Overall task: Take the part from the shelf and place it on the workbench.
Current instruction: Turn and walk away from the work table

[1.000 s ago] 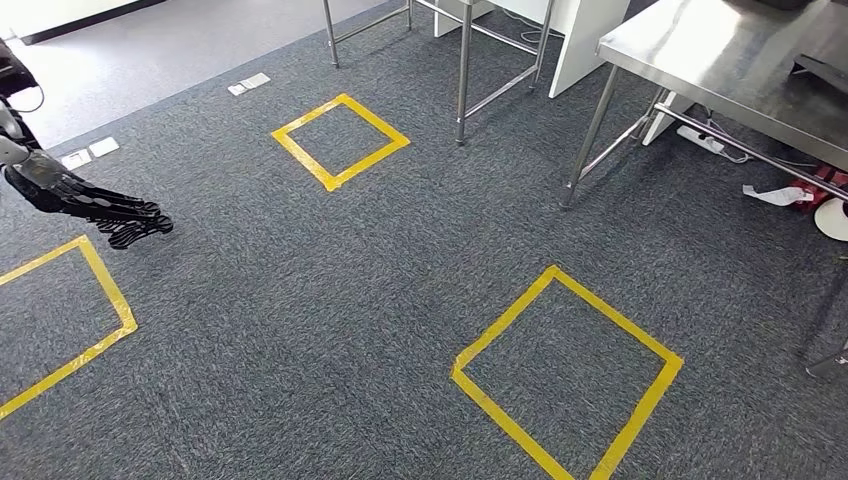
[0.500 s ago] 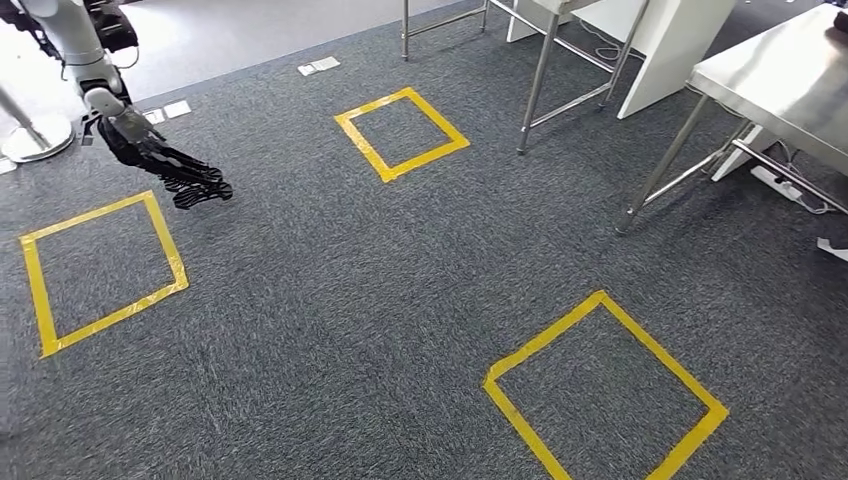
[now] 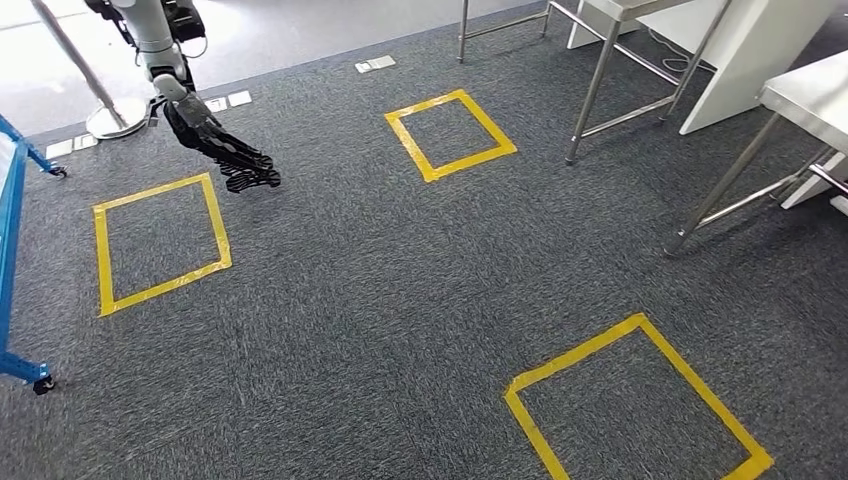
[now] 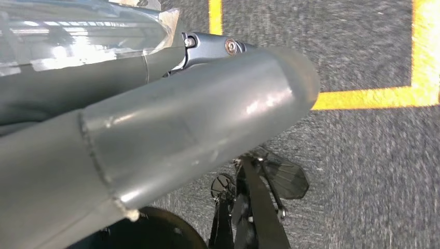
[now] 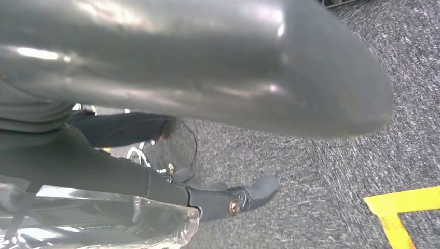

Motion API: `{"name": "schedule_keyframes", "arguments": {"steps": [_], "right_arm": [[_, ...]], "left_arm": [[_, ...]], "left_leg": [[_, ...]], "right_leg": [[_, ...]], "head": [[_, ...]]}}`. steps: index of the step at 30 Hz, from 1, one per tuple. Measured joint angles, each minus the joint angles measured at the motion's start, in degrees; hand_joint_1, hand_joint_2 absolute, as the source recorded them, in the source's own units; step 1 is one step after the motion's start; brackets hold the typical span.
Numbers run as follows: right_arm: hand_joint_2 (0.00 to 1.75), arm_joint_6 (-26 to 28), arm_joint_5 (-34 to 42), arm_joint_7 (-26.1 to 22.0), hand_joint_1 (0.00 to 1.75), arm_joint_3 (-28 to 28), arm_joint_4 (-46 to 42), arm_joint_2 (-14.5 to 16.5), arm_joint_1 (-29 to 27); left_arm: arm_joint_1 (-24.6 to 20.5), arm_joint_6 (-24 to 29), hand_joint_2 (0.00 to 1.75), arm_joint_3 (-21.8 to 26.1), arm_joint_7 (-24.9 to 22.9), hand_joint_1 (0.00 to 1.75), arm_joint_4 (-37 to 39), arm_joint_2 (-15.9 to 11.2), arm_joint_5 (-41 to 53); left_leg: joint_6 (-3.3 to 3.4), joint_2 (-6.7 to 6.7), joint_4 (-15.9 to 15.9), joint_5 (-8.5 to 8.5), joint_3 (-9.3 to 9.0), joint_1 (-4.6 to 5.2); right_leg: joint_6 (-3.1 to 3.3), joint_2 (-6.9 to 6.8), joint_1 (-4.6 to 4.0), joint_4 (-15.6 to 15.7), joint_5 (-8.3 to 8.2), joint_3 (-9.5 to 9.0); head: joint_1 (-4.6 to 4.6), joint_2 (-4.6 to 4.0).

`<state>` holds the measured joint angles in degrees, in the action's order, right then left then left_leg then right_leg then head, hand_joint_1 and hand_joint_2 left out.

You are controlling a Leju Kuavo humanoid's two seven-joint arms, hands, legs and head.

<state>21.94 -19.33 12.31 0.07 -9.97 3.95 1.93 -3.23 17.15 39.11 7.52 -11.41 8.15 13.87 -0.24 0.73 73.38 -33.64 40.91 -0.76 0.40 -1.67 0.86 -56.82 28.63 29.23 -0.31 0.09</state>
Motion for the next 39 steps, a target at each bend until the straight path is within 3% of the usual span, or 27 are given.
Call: {"name": "schedule_keyframes", "arguments": {"steps": [1, 2, 4, 6, 7, 9, 11, 14, 16, 17, 18, 20, 22, 24, 26, 28, 30, 31, 32, 34, 36, 38, 39], "right_arm": [[0.00, 0.00, 0.05, 0.10, 0.00, 0.00, 0.01, 0.01, -0.02], [0.00, 0.00, 0.14, 0.13, 0.00, 0.00, 0.01, 0.01, 0.00], [0.00, 0.00, 0.40, 0.14, 0.00, -0.01, 0.00, 0.08, 0.09], [0.00, 0.02, 0.60, 0.14, 0.00, -0.02, 0.00, 0.13, 0.13], [0.00, 0.05, 0.56, 0.15, 0.00, -0.02, 0.00, 0.14, 0.16], [0.00, 0.13, 0.26, 0.15, 0.00, -0.02, 0.00, 0.17, 0.31], [0.00, 0.21, 0.02, 0.15, 0.00, -0.02, 0.00, 0.21, 0.45], [0.00, 0.28, -0.03, 0.22, 0.00, -0.02, 0.01, 0.31, 0.21], [0.00, 0.28, -0.12, 0.33, 0.00, -0.02, 0.02, 0.30, -0.01], [0.00, 0.28, -0.20, 0.38, 0.00, -0.02, 0.02, 0.28, -0.07], [0.00, 0.28, -0.32, 0.39, 0.00, -0.02, 0.02, 0.25, -0.08], [0.00, 0.28, -0.55, 0.39, 0.00, -0.02, 0.03, 0.21, -0.05], [0.00, 0.28, -0.76, 0.39, 0.00, -0.01, 0.04, 0.20, 0.02], [0.00, 0.28, -0.96, 0.39, 0.00, 0.00, 0.04, 0.21, 0.18], [0.00, 0.28, -1.11, 0.42, 0.00, 0.00, 0.04, 0.19, 0.32], [0.00, 0.28, -1.18, 0.44, 0.00, 0.01, 0.05, 0.18, 0.21], [0.00, 0.25, -1.20, 0.44, 0.00, 0.02, 0.06, 0.17, -0.02], [0.00, 0.22, -1.20, 0.45, 0.00, 0.02, 0.07, 0.14, -0.08], [0.00, 0.19, -1.20, 0.45, 0.00, 0.02, 0.07, 0.10, -0.07], [0.00, 0.10, -1.21, 0.46, 0.00, 0.03, 0.05, 0.05, 0.04], [0.00, -0.05, -1.29, 0.46, 0.00, 0.05, 0.04, 0.04, 0.14], [0.00, -0.22, -1.40, 0.51, 0.00, 0.11, 0.04, 0.03, 0.25], [0.00, -0.27, -1.50, 0.54, 0.00, 0.14, 0.04, 0.03, 0.31]], "left_arm": [[0.04, -0.01, 0.00, -0.01, -0.05, 0.00, 0.00, 0.01, 0.03], [0.10, -0.03, 0.00, -0.01, -0.11, 0.00, 0.00, 0.01, 0.05], [0.13, -0.11, 0.00, -0.01, -0.21, 0.00, 0.00, -0.04, 0.12], [-0.08, -0.20, 0.00, -0.05, -0.27, 0.00, 0.00, -0.05, 0.21], [-0.16, -0.22, 0.00, -0.10, -0.30, 0.00, 0.00, -0.05, 0.27], [-0.14, -0.25, 0.00, -0.20, -0.36, 0.00, 0.00, -0.04, 0.35], [-0.09, -0.25, 0.00, -0.33, -0.43, 0.00, 0.00, -0.01, 0.37], [-0.27, -0.24, 0.00, -0.48, -0.46, 0.00, 0.00, -0.05, 0.45], [-0.27, -0.26, 0.00, -0.52, -0.50, 0.00, 0.00, -0.07, 0.50], [-0.22, -0.27, 0.00, -0.53, -0.55, 0.00, 0.00, -0.05, 0.51], [-0.16, -0.26, 0.00, -0.54, -0.59, 0.00, 0.00, -0.02, 0.54], [-0.11, -0.23, 0.00, -0.57, -0.65, 0.00, 0.00, 0.04, 0.60], [-0.11, -0.17, 0.00, -0.61, -0.69, 0.00, 0.00, 0.05, 0.66], [-0.01, -0.09, 0.00, -0.66, -0.75, 0.00, 0.01, 0.07, 0.68], [0.15, -0.01, 0.00, -0.70, -0.79, 0.00, 0.02, 0.06, 0.68], [0.14, 0.04, 0.00, -0.74, -0.79, 0.00, 0.02, 0.08, 0.68], [0.07, 0.04, 0.00, -0.78, -0.79, 0.00, 0.03, 0.12, 0.68], [0.11, 0.03, 0.00, -0.79, -0.79, 0.00, 0.03, 0.13, 0.68], [0.17, 0.03, 0.00, -0.79, -0.79, 0.00, 0.04, 0.13, 0.68], [0.22, 0.03, 0.00, -0.79, -0.79, 0.00, 0.04, 0.11, 0.68], [0.07, 0.03, 0.00, -0.80, -0.79, 0.00, 0.04, 0.11, 0.68], [-0.07, 0.05, 0.00, -0.81, -0.78, 0.00, 0.04, 0.13, 0.69], [-0.08, 0.07, 0.00, -0.81, -0.78, 0.00, 0.04, 0.13, 0.69]], "left_leg": [[-0.09, -0.24, 1.44, -0.07, 0.70, -0.07], [-0.13, -0.49, 0.43, 0.98, 0.15, -0.15], [-0.06, -2.10, -7.10, 4.59, -3.94, -0.29], [0.29, -3.69, -13.60, 6.68, -7.42, -0.14], [0.55, -3.94, -14.84, 6.84, -8.00, 0.05], [1.32, -2.86, -15.24, 6.96, -7.96, 0.40], [2.27, -1.89, -15.78, 7.48, -8.05, 0.39], [3.11, -0.19, -16.08, 8.00, -7.79, 0.28], [3.17, 1.23, -16.05, 8.08, -7.63, 0.37], [3.13, 1.95, -16.03, 8.12, -7.63, 0.37], [3.05, 2.64, -15.99, 8.15, -7.66, 0.33], [2.65, 3.95, -15.82, 8.21, -7.67, 0.35], [2.01, 4.91, -15.70, 8.21, -7.57, 0.47], [1.35, 5.60, -15.80, 8.37, -7.41, 0.46], [0.91, 4.49, -14.67, 7.58, -6.72, 0.36], [0.61, 1.71, -9.28, 4.23, -4.22, 0.32], [0.32, 0.13, -1.50, 0.54, -0.62, 0.21], [0.24, -0.15, 0.87, -0.10, 0.48, 0.14], [0.23, -0.35, 1.11, 0.34, 0.53, 0.10], [0.41, -1.38, -4.75, 3.58, -2.68, 0.09], [0.82, -3.60, -12.30, 6.14, -6.75, 0.31], [1.27, -4.36, -14.97, 6.61, -8.03, 0.70], [1.53, -3.67, -15.07, 6.77, -7.94, 0.86]], "right_leg": [[0.06, -0.70, -0.09, -0.01, 0.06, -0.02], [0.10, -1.31, -0.12, -0.01, 0.11, -0.08], [0.03, -2.35, -0.18, -0.03, 0.31, -0.33], [-0.41, -3.25, -0.59, -0.11, 0.67, -0.32], [-0.69, -3.67, -0.79, -0.09, 0.81, -0.35], [-1.32, -4.43, -0.94, 0.01, 0.93, -0.68], [-1.78, -2.90, -0.72, -1.38, 1.91, -0.34], [-1.50, 0.90, -0.22, -11.19, 6.76, 4.25], [-1.88, 1.40, -0.10, -16.38, 8.32, 6.81], [-2.37, 1.50, -0.05, -15.81, 7.64, 6.61], [-2.94, 1.66, 0.05, -12.92, 6.12, 5.29], [-3.69, 3.10, 0.32, -4.59, 2.59, 1.58], [-3.19, 4.19, 0.20, -0.48, 1.01, -0.07], [-2.15, 3.64, -0.07, -0.41, 0.84, -0.11], [-1.16, 2.68, 0.21, -0.23, 0.47, -0.35], [-0.29, 1.48, 0.26, -0.09, 0.23, -0.41], [0.09, 0.12, -0.12, -0.10, 0.32, -0.31], [0.15, -0.58, -0.25, -0.11, 0.37, -0.29], [0.21, -1.22, -0.33, -0.12, 0.43, -0.28], [0.25, -2.39, -0.39, -0.12, 0.58, -0.47], [0.00, -3.34, -0.76, -0.17, 0.88, -0.62], [-0.45, -4.17, -1.14, -0.17, 1.11, -0.77], [-0.72, -4.65, -1.20, -0.09, 1.13, -0.85]], "head": [[-0.01, 0.00], [-0.03, 0.00], [-0.05, 0.00], [0.00, 0.00], [0.08, 0.00], [0.24, 0.00], [0.27, 0.00], [0.63, 0.00], [0.73, 0.00], [0.75, 0.00], [0.76, 0.00], [0.84, 0.00], [0.86, 0.00], [0.75, 0.00], [0.61, 0.00], [0.28, 0.00], [0.04, 0.00], [0.04, 0.00], [0.03, 0.00], [0.02, 0.00], [0.02, 0.00], [0.16, 0.00], [0.24, 0.00]]}}
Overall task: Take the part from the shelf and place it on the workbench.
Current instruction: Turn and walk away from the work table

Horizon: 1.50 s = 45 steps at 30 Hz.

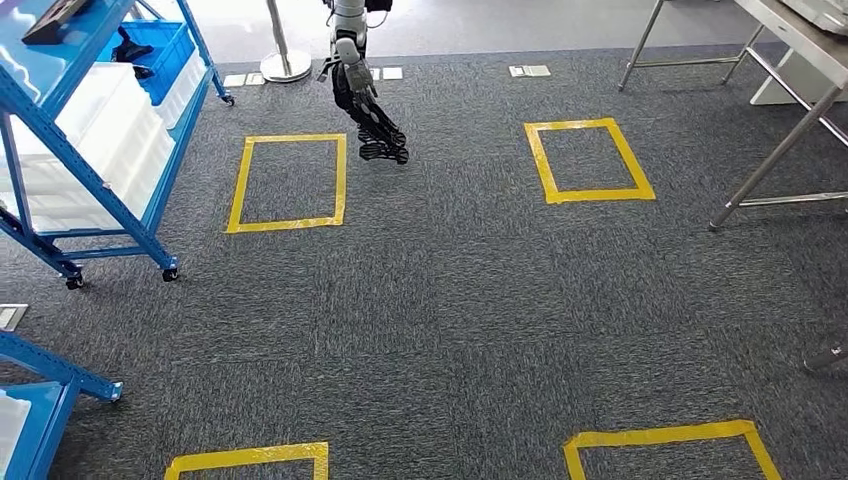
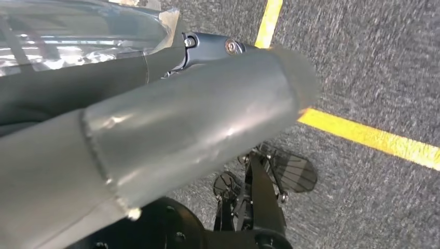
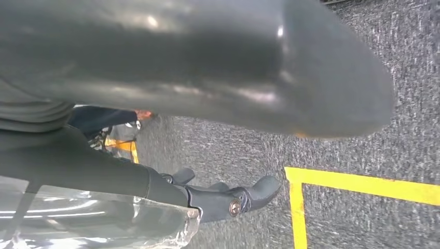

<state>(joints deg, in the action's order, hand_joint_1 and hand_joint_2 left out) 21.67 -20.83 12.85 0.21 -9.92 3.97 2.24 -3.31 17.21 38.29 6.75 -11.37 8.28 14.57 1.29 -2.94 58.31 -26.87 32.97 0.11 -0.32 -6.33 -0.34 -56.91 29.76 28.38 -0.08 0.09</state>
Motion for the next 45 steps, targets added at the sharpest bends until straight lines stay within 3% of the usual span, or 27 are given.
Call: {"name": "schedule_keyframes", "arguments": {"steps": [1, 3, 5, 7, 8, 11, 14, 16, 17, 18, 20, 21, 22, 24, 25, 26, 28, 30, 32, 33, 35, 37, 39, 40, 41, 43, 45], "right_arm": [[0.00, -0.03, -0.11, 0.04, 0.00, 0.04, 0.00, -0.01, 0.07], [0.00, -0.06, -0.37, 0.08, 0.00, 0.13, 0.00, -0.03, 0.15], [0.00, -0.12, -0.54, 0.11, 0.00, 0.20, 0.00, -0.04, 0.07], [0.00, -0.21, -0.61, 0.26, 0.00, 0.23, 0.01, -0.03, -0.17], [0.00, -0.24, -0.63, 0.40, 0.00, 0.24, 0.02, -0.05, -0.28], [0.00, -0.27, -0.63, 0.64, 0.00, 0.25, 0.02, -0.06, -0.39], [0.00, -0.27, -0.64, 0.65, 0.00, 0.25, 0.02, -0.06, -0.39], [0.00, -0.34, -0.69, 0.67, 0.00, 0.26, 0.02, -0.07, -0.32], [0.00, -0.42, -0.71, 0.68, 0.00, 0.27, 0.02, -0.05, -0.28], [0.00, -0.61, -0.74, 0.71, 0.00, 0.28, 0.02, -0.04, -0.18], [0.00, -0.98, -0.79, 0.78, 0.00, 0.31, 0.02, -0.03, -0.14], [0.00, -1.15, -0.81, 0.81, 0.00, 0.32, 0.02, -0.05, -0.17], [0.00, -1.20, -0.82, 0.83, 0.00, 0.32, 0.02, -0.07, -0.28], [0.00, -1.36, -0.83, 0.84, 0.00, 0.32, 0.02, -0.08, -0.37], [0.00, -1.52, -0.87, 0.84, 0.00, 0.32, 0.02, -0.08, -0.34], [0.00, -1.74, -0.98, 0.84, 0.00, 0.32, 0.02, -0.06, -0.30], [0.00, -2.13, -1.26, 0.84, 0.00, 0.32, 0.02, -0.01, -0.27], [0.00, -2.25, -1.49, 0.84, 0.00, 0.32, 0.02, 0.03, -0.25], [0.00, -2.26, -1.58, 0.84, 0.00, 0.31, 0.01, 0.04, -0.12], [0.00, -2.26, -1.60, 0.84, 0.00, 0.30, 0.01, 0.04, -0.04], [0.00, -2.26, -1.61, 0.84, 0.00, 0.30, 0.00, 0.09, 0.00], [0.00, -2.26, -1.60, 0.84, 0.00, 0.31, 0.00, 0.17, -0.18], [0.00, -2.26, -1.60, 0.86, 0.00, 0.31, 0.01, 0.19, -0.41], [0.00, -2.26, -1.60, 0.89, 0.00, 0.31, 0.02, 0.19, -0.47], [0.00, -2.26, -1.60, 0.93, 0.00, 0.30, 0.02, 0.18, -0.50], [0.00, -2.26, -1.60, 1.04, 0.00, 0.30, 0.03, 0.20, -0.47], [0.00, -2.26, -1.60, 1.15, 0.00, 0.31, 0.04, 0.33, -0.40]], "left_arm": [[0.02, 0.02, 0.00, 0.00, 0.00, 0.00, 0.01, 0.03, 0.02], [0.03, 0.07, 0.00, -0.01, -0.01, 0.00, 0.02, 0.12, 0.09], [-0.12, 0.12, 0.00, -0.02, -0.01, 0.00, 0.02, 0.14, 0.23], [-0.26, 0.13, 0.00, -0.03, -0.02, 0.00, 0.02, 0.12, 0.37], [-0.24, 0.14, 0.00, -0.04, -0.02, 0.00, 0.03, 0.13, 0.42], [-0.16, 0.19, 0.00, -0.04, -0.04, 0.00, 0.04, 0.13, 0.45], [-0.15, 0.20, 0.00, -0.04, -0.04, 0.00, 0.04, 0.13, 0.45], [-0.13, 0.35, 0.00, -0.07, -0.03, 0.00, 0.04, 0.16, 0.50], [-0.15, 0.50, 0.00, -0.09, -0.02, 0.00, 0.04, 0.16, 0.54], [-0.09, 0.61, 0.00, -0.11, -0.02, 0.00, 0.04, 0.16, 0.60], [0.03, 0.44, 0.00, -0.16, -0.02, 0.00, 0.05, 0.13, 0.79], [0.09, 0.23, 0.00, -0.20, -0.03, 0.00, 0.06, 0.13, 0.92], [0.08, 0.06, 0.00, -0.24, -0.04, 0.00, 0.07, 0.14, 1.03], [0.13, -0.06, 0.00, -0.28, -0.04, 0.00, 0.07, 0.14, 1.14], [0.20, -0.11, 0.00, -0.28, -0.04, 0.00, 0.07, 0.14, 1.16], [0.25, -0.16, 0.00, -0.29, -0.04, 0.00, 0.07, 0.12, 1.20], [0.17, -0.28, 0.00, -0.40, -0.05, 0.00, 0.07, 0.11, 1.36], [-0.01, -0.36, 0.00, -0.57, -0.08, 0.00, 0.07, 0.12, 1.53], [-0.04, -0.39, 0.00, -0.64, -0.12, 0.00, 0.07, 0.13, 1.61], [-0.01, -0.39, 0.00, -0.65, -0.14, 0.00, 0.07, 0.13, 1.62], [-0.05, -0.38, 0.00, -0.67, -0.15, 0.00, 0.07, 0.10, 1.63], [-0.17, -0.39, 0.00, -0.69, -0.16, 0.00, 0.07, 0.06, 1.66], [-0.21, -0.39, 0.00, -0.72, -0.19, 0.00, 0.07, 0.04, 1.70], [-0.16, -0.38, 0.00, -0.73, -0.21, 0.00, 0.07, 0.04, 1.72], [-0.11, -0.35, 0.00, -0.74, -0.25, 0.00, 0.07, 0.05, 1.72], [-0.07, -0.22, 0.00, -0.76, -0.30, 0.00, 0.07, 0.09, 1.72], [-0.08, -0.03, 0.00, -0.78, -0.32, 0.00, 0.07, 0.10, 1.75]], "left_leg": [[0.38, 0.57, -0.28, 0.23, -0.04, -0.03], [1.22, 1.69, -1.00, 0.82, -0.18, -0.17], [1.78, 2.91, -1.32, 1.23, -0.11, -0.30], [1.94, 4.44, -1.30, 1.36, 0.07, -0.30], [1.93, 5.23, -1.28, 1.40, 0.09, -0.29], [1.86, 6.34, -1.21, 1.44, 0.06, -0.33], [1.85, 6.40, -1.21, 1.44, 0.05, -0.33], [1.69, 7.03, -1.10, 1.47, 0.05, -0.40], [1.40, 7.58, -0.85, 1.41, 0.15, -0.35], [0.78, 8.49, -0.74, 1.49, 0.37, -0.42], [-0.53, 6.78, 3.23, -0.99, 2.50, -0.54], [-1.04, 5.52, 6.90, -3.04, 4.35, -0.72], [-1.25, 3.86, 11.58, -5.45, 6.50, -0.77], [-1.44, 3.40, 16.80, -7.01, 8.96, -0.87], [-1.47, 3.17, 16.06, -6.09, 8.54, -0.90], [-1.44, 2.77, 13.14, -4.40, 6.99, -0.94], [-1.25, 0.53, 4.98, -1.12, 2.54, -0.90], [-0.82, -0.77, 0.82, -0.14, 0.37, -0.67], [-0.21, 0.26, 0.43, -0.14, 0.43, -0.30], [0.20, 0.79, 0.18, 0.07, 0.36, -0.25], [1.10, 1.88, -0.33, 0.59, 0.18, -0.41], [1.61, 3.18, -0.46, 0.81, 0.28, -0.51], [1.72, 4.76, -0.44, 0.85, 0.37, -0.46], [1.72, 5.53, -0.42, 0.88, 0.34, -0.46], [1.67, 6.26, -0.39, 0.90, 0.27, -0.48], [1.36, 7.61, -0.25, 0.91, 0.16, -0.46], [0.72, 8.65, -0.16, 0.94, 0.27, -0.30]], "right_leg": [[-0.29, -0.29, -0.06, -0.05, 0.12, -0.06], [-0.72, 1.56, 0.11, -2.07, 1.39, 0.81], [-0.60, 4.75, 0.54, -8.63, 4.48, 3.92], [-0.74, 5.93, 0.82, -15.60, 6.83, 7.43], [-1.14, 6.08, 0.98, -16.70, 6.78, 8.03], [-2.03, 6.14, 1.29, -15.16, 5.37, 7.40], [-2.09, 6.15, 1.32, -14.86, 5.22, 7.26], [-2.76, 6.59, 1.66, -10.38, 3.27, 5.16], [-3.04, 7.56, 1.84, -6.87, 1.97, 3.67], [-2.84, 8.05, 1.90, -3.41, 0.61, 2.09], [-1.00, 7.62, 1.84, -0.43, -0.56, 0.82], [-0.06, 6.33, 1.70, -0.34, -0.72, 0.68], [0.42, 5.34, 1.65, -0.26, -0.78, 0.68], [0.58, 3.88, 1.40, -0.27, -0.65, 0.71], [0.63, 3.25, 1.36, -0.28, -0.60, 0.66], [0.62, 2.70, 1.36, -0.28, -0.52, 0.58], [0.30, 1.74, 1.06, -0.34, -0.20, 0.41], [-0.27, 0.91, 0.52, -0.34, 0.18, 0.30], [-0.83, 0.02, 0.25, -0.21, 0.34, -0.10], [-1.11, 0.34, 0.34, -0.45, 0.57, -0.16], [-1.30, 2.84, 0.61, -3.51, 2.36, 1.06], [-1.07, 5.47, 0.88, -11.24, 5.77, 4.85], [-1.38, 6.06, 0.94, -17.35, 7.55, 8.03], [-1.83, 6.15, 0.98, -17.17, 6.94, 8.11], [-2.36, 6.30, 1.07, -14.68, 5.48, 7.07], [-3.21, 7.82, 1.46, -6.39, 1.79, 3.50], [-2.82, 9.03, 1.53, -1.42, -0.21, 1.63]], "head": [[0.04, 0.00], [0.11, 0.00], [0.38, 0.00], [0.56, 0.00], [0.58, 0.00], [0.62, 0.00], [0.63, 0.00], [0.64, 0.00], [0.68, 0.00], [0.67, 0.00], [0.31, 0.00], [0.09, 0.00], [-0.09, 0.00], [-0.11, 0.00], [-0.14, 0.00], [-0.15, 0.00], [-0.24, 0.00], [-0.02, 0.00], [0.24, 0.00], [0.26, 0.00], [0.39, 0.00], [0.61, 0.00], [0.68, 0.00], [0.70, 0.00], [0.72, 0.00], [0.77, 0.00], [0.81, 0.00]]}}
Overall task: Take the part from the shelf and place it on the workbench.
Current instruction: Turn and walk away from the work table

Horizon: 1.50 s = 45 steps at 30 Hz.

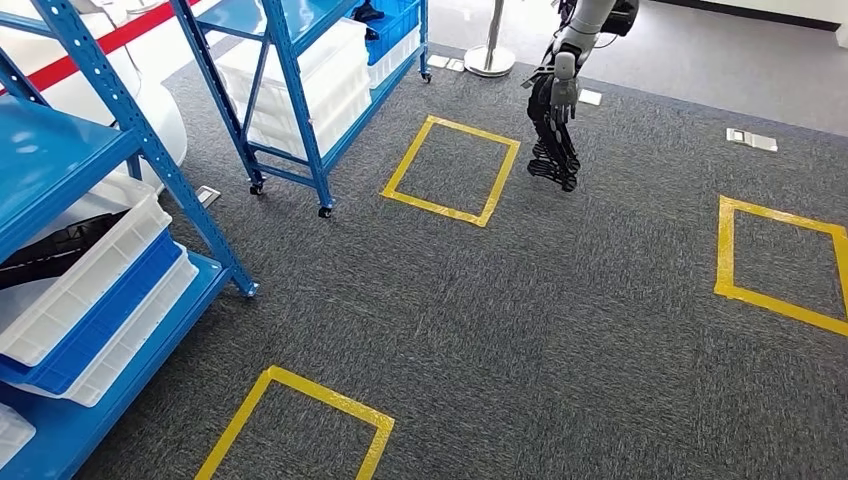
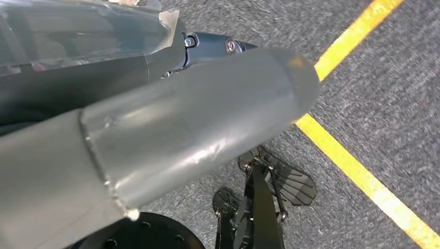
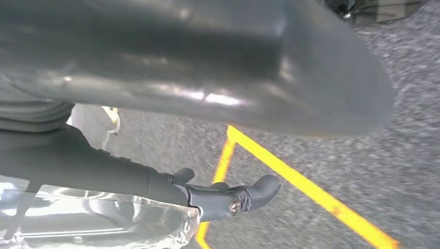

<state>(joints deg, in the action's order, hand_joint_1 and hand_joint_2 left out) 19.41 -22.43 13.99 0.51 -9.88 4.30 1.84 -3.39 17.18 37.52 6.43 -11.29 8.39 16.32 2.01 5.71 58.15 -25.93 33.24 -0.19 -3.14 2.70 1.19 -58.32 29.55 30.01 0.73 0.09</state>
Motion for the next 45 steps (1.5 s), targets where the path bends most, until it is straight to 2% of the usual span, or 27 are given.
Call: {"name": "schedule_keyframes", "arguments": {"steps": [3, 4, 6, 8, 9, 10, 11, 14, 16, 18, 20, 22, 24, 25, 26, 28, 29, 31, 33, 34, 36, 38, 40, 41, 42, 44, 45], "right_arm": [[0.00, 0.00, 0.00, 0.13, 0.00, -0.02, 0.01, 0.16, 0.23], [0.00, 0.00, 0.00, 0.16, 0.00, -0.03, 0.01, 0.19, 0.26], [0.00, -0.01, -0.02, 0.21, 0.00, -0.03, 0.01, 0.25, 0.15], [0.00, -0.01, -0.03, 0.31, 0.00, -0.03, 0.01, 0.29, -0.09], [0.00, -0.01, -0.03, 0.39, 0.00, -0.03, 0.01, 0.31, -0.18], [0.00, -0.01, -0.02, 0.47, 0.00, -0.03, 0.01, 0.32, -0.21], [0.00, -0.01, -0.02, 0.54, 0.00, -0.03, 0.01, 0.34, -0.20], [0.00, -0.01, -0.16, 0.69, 0.00, -0.03, 0.01, 0.49, -0.04], [0.00, -0.01, -0.28, 0.73, 0.00, -0.03, 0.01, 0.55, 0.04], [0.00, -0.01, -0.36, 0.81, 0.00, -0.03, -0.01, 0.63, 0.13], [0.00, -0.01, -0.52, 0.90, 0.00, -0.03, -0.03, 0.72, 0.19], [0.00, -0.01, -0.71, 0.91, 0.00, -0.02, -0.04, 0.74, 0.11], [0.00, -0.01, -0.79, 0.91, 0.00, -0.01, -0.04, 0.74, -0.09], [0.00, -0.01, -0.81, 0.91, 0.00, -0.01, -0.04, 0.72, -0.18], [0.00, -0.01, -0.83, 0.91, 0.00, -0.01, -0.04, 0.69, -0.23], [0.00, -0.01, -0.84, 0.91, 0.00, -0.01, -0.04, 0.61, -0.24], [0.00, -0.01, -0.85, 0.91, 0.00, -0.01, -0.03, 0.60, -0.24], [0.00, -0.03, -0.85, 0.90, 0.00, -0.01, -0.02, 0.63, -0.13], [0.00, -0.04, -0.86, 0.90, 0.00, -0.01, -0.02, 0.67, 0.01], [0.00, -0.05, -0.88, 0.91, 0.00, -0.02, -0.02, 0.67, 0.06], [0.00, -0.05, -0.93, 0.90, 0.00, -0.02, -0.02, 0.69, 0.00], [0.00, -0.05, -0.99, 0.89, 0.00, -0.02, -0.02, 0.69, -0.17], [0.00, -0.05, -1.03, 0.89, 0.00, -0.03, -0.02, 0.63, -0.29], [0.00, -0.05, -1.03, 0.89, 0.00, -0.03, -0.02, 0.61, -0.26], [0.00, -0.05, -1.04, 0.89, 0.00, -0.02, -0.02, 0.62, -0.20], [0.00, -0.07, -1.11, 0.88, 0.00, -0.01, -0.02, 0.68, -0.05], [0.00, -0.10, -1.16, 0.86, 0.00, -0.01, -0.02, 0.69, 0.00]], "left_arm": [[0.27, 0.10, 0.00, -0.01, -0.04, 0.00, 0.02, -0.04, 0.05], [0.36, 0.11, 0.00, -0.02, -0.05, 0.00, 0.02, -0.07, 0.05], [0.36, 0.13, 0.00, -0.03, -0.08, 0.00, 0.02, -0.11, 0.07], [0.25, 0.13, 0.00, -0.07, -0.14, 0.00, 0.02, -0.08, 0.27], [0.27, 0.13, 0.00, -0.11, -0.19, 0.00, 0.02, -0.08, 0.41], [0.32, 0.13, 0.00, -0.15, -0.27, 0.00, 0.02, -0.08, 0.55], [0.37, 0.13, 0.00, -0.20, -0.36, 0.00, 0.02, -0.09, 0.66], [0.19, 0.13, 0.00, -0.31, -0.66, 0.00, 0.02, -0.14, 0.86], [-0.01, 0.14, 0.00, -0.33, -0.81, 0.00, 0.02, -0.14, 0.91], [0.01, 0.17, 0.00, -0.34, -0.88, 0.00, 0.02, -0.13, 0.92], [0.06, 0.24, 0.00, -0.33, -0.91, 0.00, 0.02, -0.10, 0.91], [-0.06, 0.27, 0.00, -0.32, -0.92, 0.00, 0.02, -0.11, 0.90], [-0.14, 0.25, 0.00, -0.33, -0.93, 0.00, 0.02, -0.13, 0.90], [-0.09, 0.23, 0.00, -0.33, -0.94, 0.00, 0.02, -0.13, 0.90], [-0.04, 0.22, 0.00, -0.33, -0.95, 0.00, 0.02, -0.10, 0.90], [0.04, 0.21, 0.00, -0.34, -0.96, 0.00, 0.02, -0.01, 0.90], [0.03, 0.21, 0.00, -0.34, -0.96, 0.00, 0.02, 0.02, 0.90], [0.06, 0.22, 0.00, -0.34, -0.95, 0.00, 0.02, 0.02, 0.91], [0.19, 0.22, 0.00, -0.33, -0.94, 0.00, 0.02, -0.03, 0.93], [0.27, 0.21, 0.00, -0.33, -0.94, 0.00, 0.02, -0.07, 0.98], [0.31, 0.18, 0.00, -0.34, -0.93, 0.00, 0.02, -0.11, 1.11], [0.19, 0.15, 0.00, -0.36, -0.91, 0.00, 0.02, -0.08, 1.21], [0.18, 0.15, 0.00, -0.38, -0.90, 0.00, 0.02, -0.08, 1.26], [0.24, 0.16, 0.00, -0.39, -0.90, 0.00, 0.02, -0.10, 1.28], [0.29, 0.16, 0.00, -0.40, -0.89, 0.00, 0.02, -0.11, 1.31], [0.20, 0.17, 0.00, -0.46, -0.88, 0.00, 0.01, -0.18, 1.39], [0.08, 0.17, 0.00, -0.52, -0.86, 0.00, 0.01, -0.19, 1.42]], "left_leg": [[-0.96, 0.76, -0.07, 0.17, 0.38, -0.08], [-1.18, -0.02, 0.66, -0.38, 0.79, -0.11], [-1.60, -2.75, 5.48, -3.44, 3.07, -0.17], [-2.03, -4.68, 13.36, -7.23, 6.83, -0.27], [-2.17, -5.00, 16.11, -8.08, 8.14, -0.36], [-2.25, -5.24, 16.84, -7.84, 8.45, -0.43], [-2.25, -5.55, 15.14, -6.55, 7.48, -0.47], [-1.75, -8.39, 3.20, -1.83, 0.95, -0.29], [-1.25, -9.11, 0.07, -1.21, -0.53, 0.08], [-0.56, -7.87, -0.28, -0.86, -0.48, 0.20], [0.30, -6.81, -0.97, -0.26, -0.76, -0.04], [0.78, -5.76, -1.29, 0.13, -0.78, -0.23], [0.87, -4.37, -1.26, 0.25, -0.57, -0.25], [0.84, -3.62, -1.24, 0.29, -0.54, -0.27], [0.77, -2.85, -1.20, 0.33, -0.56, -0.30], [0.46, -1.40, -1.05, 0.38, -0.59, -0.40], [0.17, -0.75, -0.89, 0.33, -0.53, -0.32], [-0.46, 0.17, -0.71, 0.27, -0.25, -0.12], [-1.05, 0.87, -0.76, 0.42, 0.04, -0.18], [-1.28, 0.50, -0.41, 0.20, 0.29, -0.28], [-1.68, -1.88, 3.15, -2.13, 2.00, -0.38], [-2.03, -4.52, 11.11, -6.32, 5.76, -0.39], [-2.17, -5.26, 16.88, -8.16, 8.53, -0.45], [-2.11, -5.46, 16.49, -7.38, 8.28, -0.45], [-1.96, -5.83, 13.77, -5.72, 6.81, -0.43], [-1.36, -8.16, 5.36, -2.25, 2.20, -0.14], [-1.06, -9.17, 2.27, -1.33, 0.56, 0.08]], "right_leg": [[1.50, -1.00, -0.11, 0.65, -0.60, -0.38], [2.03, -1.51, 0.04, 0.77, -0.80, -0.52], [3.02, -2.72, 0.20, 0.96, -1.02, -0.49], [3.48, -4.09, -0.13, 0.96, -0.96, -0.34], [3.51, -4.79, -0.25, 0.95, -0.93, -0.28], [3.53, -5.44, -0.32, 0.95, -0.91, -0.24], [3.53, -6.05, -0.36, 0.95, -0.89, -0.25], [3.31, -7.57, -0.70, 0.91, -0.68, -0.48], [2.87, -8.40, -1.10, 0.94, -0.50, -0.59], [2.26, -8.98, -1.23, 1.03, -0.41, -0.72], [1.84, -6.97, -1.05, -0.83, 0.82, -0.10], [1.97, -4.02, -0.68, -7.21, 4.02, 2.74], [1.86, -3.11, -0.50, -14.63, 6.75, 6.35], [1.50, -3.01, -0.46, -15.95, 6.86, 7.04], [0.97, -2.90, -0.40, -14.84, 5.95, 6.56], [-0.12, -1.63, 0.03, -6.75, 2.37, 2.85], [-0.28, -0.73, 0.16, -2.84, 0.84, 1.21], [0.29, 0.33, 0.16, 0.77, -0.48, -0.20], [1.33, -0.56, 0.06, 0.79, -0.75, -0.31], [1.78, -1.03, 0.17, 0.85, -0.91, -0.40], [2.71, -2.21, 0.35, 0.99, -1.14, -0.43], [3.27, -3.62, -0.02, 0.99, -1.09, -0.33], [3.42, -5.10, -0.28, 0.97, -0.98, -0.25], [3.48, -5.76, -0.35, 0.97, -0.92, -0.28], [3.54, -6.36, -0.40, 0.97, -0.86, -0.38], [3.43, -7.43, -0.71, 0.93, -0.60, -0.69], [3.26, -7.91, -0.92, 0.92, -0.45, -0.83]], "head": [[-0.19, 0.00], [-0.33, 0.00], [-0.75, 0.00], [-1.04, 0.00], [-1.02, 0.00], [-1.04, 0.00], [-1.05, 0.00], [-1.11, 0.00], [-0.96, 0.00], [-0.81, 0.00], [-0.74, 0.00], [-0.51, 0.00], [-0.32, 0.00], [-0.30, 0.00], [-0.26, 0.00], [-0.18, 0.00], [-0.06, 0.00], [0.02, 0.00], [-0.16, 0.00], [-0.24, 0.00], [-0.68, 0.00], [-1.14, 0.00], [-1.19, 0.00], [-1.20, 0.00], [-1.20, 0.00], [-1.22, 0.00], [-1.17, 0.00]]}}
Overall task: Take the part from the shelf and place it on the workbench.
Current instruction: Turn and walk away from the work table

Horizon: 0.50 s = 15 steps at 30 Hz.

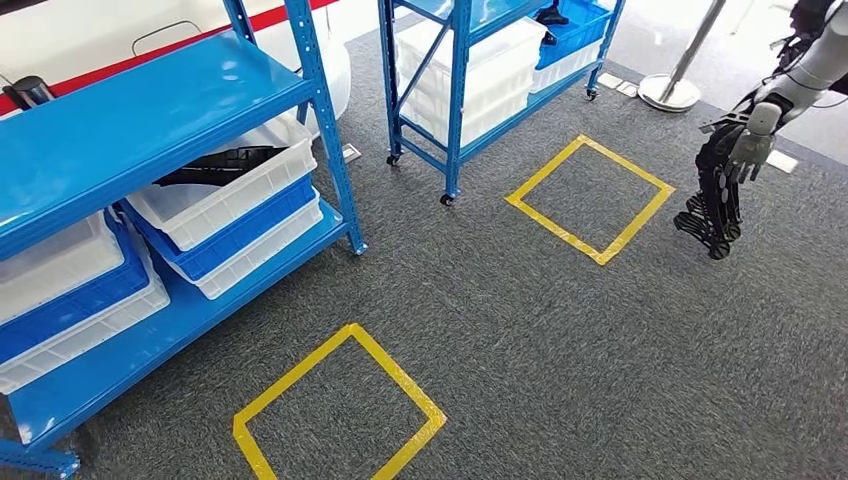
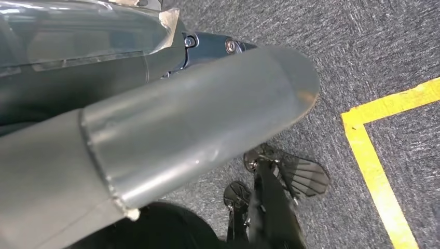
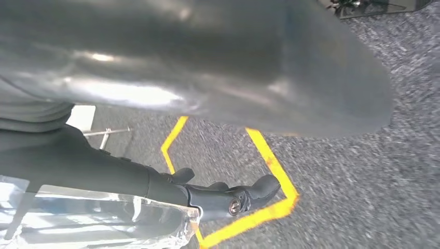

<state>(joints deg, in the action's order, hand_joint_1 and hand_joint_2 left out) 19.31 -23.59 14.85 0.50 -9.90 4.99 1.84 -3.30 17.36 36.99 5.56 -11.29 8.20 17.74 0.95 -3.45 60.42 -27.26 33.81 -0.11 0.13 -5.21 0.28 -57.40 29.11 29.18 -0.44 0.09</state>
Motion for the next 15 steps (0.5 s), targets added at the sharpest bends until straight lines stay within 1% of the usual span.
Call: {"name": "schedule_keyframes", "arguments": {"steps": [1, 2, 3, 4, 5, 6, 7, 8, 9, 10, 11, 12, 13, 14, 15], "right_arm": [[0.00, -0.05, -0.06, -0.04, 0.00, 0.01, 0.00, -0.01, 0.05], [0.00, -0.11, -0.10, -0.09, 0.00, 0.01, 0.00, -0.03, 0.08], [0.00, -0.20, -0.14, -0.15, 0.00, 0.02, -0.01, -0.05, 0.15], [0.00, -0.26, -0.17, -0.20, 0.00, 0.04, -0.02, -0.08, 0.22], [0.00, -0.31, -0.21, -0.25, 0.00, 0.06, -0.03, -0.10, 0.26], [0.00, -0.37, -0.28, -0.28, 0.00, 0.10, -0.04, -0.11, 0.28], [0.00, -0.41, -0.35, -0.31, 0.00, 0.15, -0.04, -0.15, 0.23], [0.00, -0.46, -0.42, -0.32, 0.00, 0.21, -0.04, -0.18, 0.15], [0.00, -0.51, -0.47, -0.32, 0.00, 0.26, -0.04, -0.21, 0.05], [0.00, -0.54, -0.50, -0.32, 0.00, 0.30, -0.04, -0.27, -0.06], [0.00, -0.56, -0.52, -0.32, 0.00, 0.33, -0.03, -0.31, -0.14], [0.00, -0.57, -0.54, -0.32, 0.00, 0.34, -0.03, -0.37, -0.20], [0.00, -0.58, -0.55, -0.32, 0.00, 0.35, -0.03, -0.43, -0.22], [0.00, -0.60, -0.55, -0.32, 0.00, 0.37, -0.02, -0.46, -0.22], [0.00, -0.61, -0.56, -0.32, 0.00, 0.38, -0.01, -0.48, -0.20]], "left_arm": [[-0.11, 0.01, 0.00, -0.06, 0.01, 0.00, 0.00, -0.02, 0.02], [-0.18, 0.02, 0.00, -0.10, 0.02, 0.00, 0.00, -0.02, 0.02], [-0.19, 0.03, 0.00, -0.13, 0.04, 0.00, 0.01, -0.02, 0.01], [-0.15, 0.04, 0.00, -0.13, 0.04, 0.00, 0.01, 0.03, -0.03], [-0.14, 0.07, 0.00, -0.12, 0.07, 0.00, 0.01, 0.07, -0.07], [-0.16, 0.08, 0.00, -0.12, 0.10, 0.00, 0.01, 0.09, -0.12], [-0.23, 0.09, 0.00, -0.12, 0.13, 0.00, 0.01, 0.11, -0.16], [-0.32, 0.09, 0.00, -0.12, 0.15, 0.00, 0.01, 0.10, -0.19], [-0.37, 0.08, 0.00, -0.12, 0.15, 0.00, 0.01, 0.10, -0.21], [-0.37, 0.07, 0.00, -0.12, 0.15, 0.00, 0.01, 0.12, -0.23], [-0.31, 0.06, 0.00, -0.12, 0.15, 0.00, 0.01, 0.15, -0.25], [-0.25, 0.06, 0.00, -0.12, 0.14, 0.00, 0.01, 0.20, -0.26], [-0.21, 0.06, 0.00, -0.12, 0.14, 0.00, 0.01, 0.24, -0.26], [-0.19, 0.06, 0.00, -0.12, 0.14, 0.00, 0.01, 0.27, -0.26], [-0.20, 0.07, 0.00, -0.12, 0.14, 0.00, 0.01, 0.27, -0.26]], "left_leg": [[0.24, -0.65, -1.73, 0.34, -0.86, 0.24], [0.39, -0.51, -2.20, 0.30, -0.95, 0.47], [0.66, 0.29, -2.41, 0.46, -0.92, 0.50], [0.95, 0.89, -2.71, 0.71, -1.05, 0.40], [1.34, 1.51, -3.06, 1.01, -1.19, 0.23], [1.69, 2.12, -3.39, 1.31, -1.31, 0.02], [1.92, 2.74, -3.53, 1.53, -1.32, -0.14], [2.08, 3.48, -3.56, 1.63, -1.18, -0.17], [2.12, 4.27, -3.54, 1.67, -1.07, -0.16], [2.12, 5.08, -3.53, 1.71, -1.02, -0.17], [2.07, 5.89, -3.49, 1.74, -1.02, -0.20], [1.98, 6.70, -3.43, 1.76, -1.07, -0.27], [1.82, 7.48, -3.31, 1.76, -1.10, -0.35], [1.55, 8.23, -3.11, 1.71, -1.07, -0.34], [1.24, 8.81, -2.90, 1.62, -0.99, -0.27]], "right_leg": [[-0.22, -0.49, -0.19, 0.01, 0.14, -0.12], [-0.48, -1.02, -0.33, 0.08, 0.23, -0.21], [-0.75, -1.54, -0.41, 0.20, 0.27, -0.39], [-1.04, -1.38, -0.39, 0.05, 0.46, -0.39], [-1.25, -0.34, -0.36, -0.74, 1.01, -0.14], [-1.32, 1.20, -0.30, -2.65, 2.08, 0.65], [-1.26, 2.95, -0.06, -5.92, 3.67, 2.19], [-1.16, 4.18, 0.08, -9.99, 5.42, 4.08], [-1.21, 4.68, 0.21, -13.87, 6.83, 5.99], [-1.47, 4.85, 0.32, -16.42, 7.52, 7.35], [-1.96, 4.95, 0.42, -16.54, 7.07, 7.53], [-2.59, 5.11, 0.57, -14.18, 5.66, 6.54], [-3.25, 5.71, 0.84, -10.04, 3.71, 4.72], [-3.69, 6.79, 1.07, -5.80, 1.95, 2.87], [-3.71, 7.59, 1.18, -2.56, 0.70, 1.58]], "head": [[0.04, 0.00], [0.10, 0.00], [0.14, 0.00], [0.15, 0.00], [0.18, 0.00], [0.29, 0.00], [0.46, 0.00], [0.59, 0.00], [0.73, 0.00], [0.76, 0.00], [0.78, 0.00], [0.78, 0.00], [0.80, 0.00], [0.87, 0.00], [0.96, 0.00]]}}
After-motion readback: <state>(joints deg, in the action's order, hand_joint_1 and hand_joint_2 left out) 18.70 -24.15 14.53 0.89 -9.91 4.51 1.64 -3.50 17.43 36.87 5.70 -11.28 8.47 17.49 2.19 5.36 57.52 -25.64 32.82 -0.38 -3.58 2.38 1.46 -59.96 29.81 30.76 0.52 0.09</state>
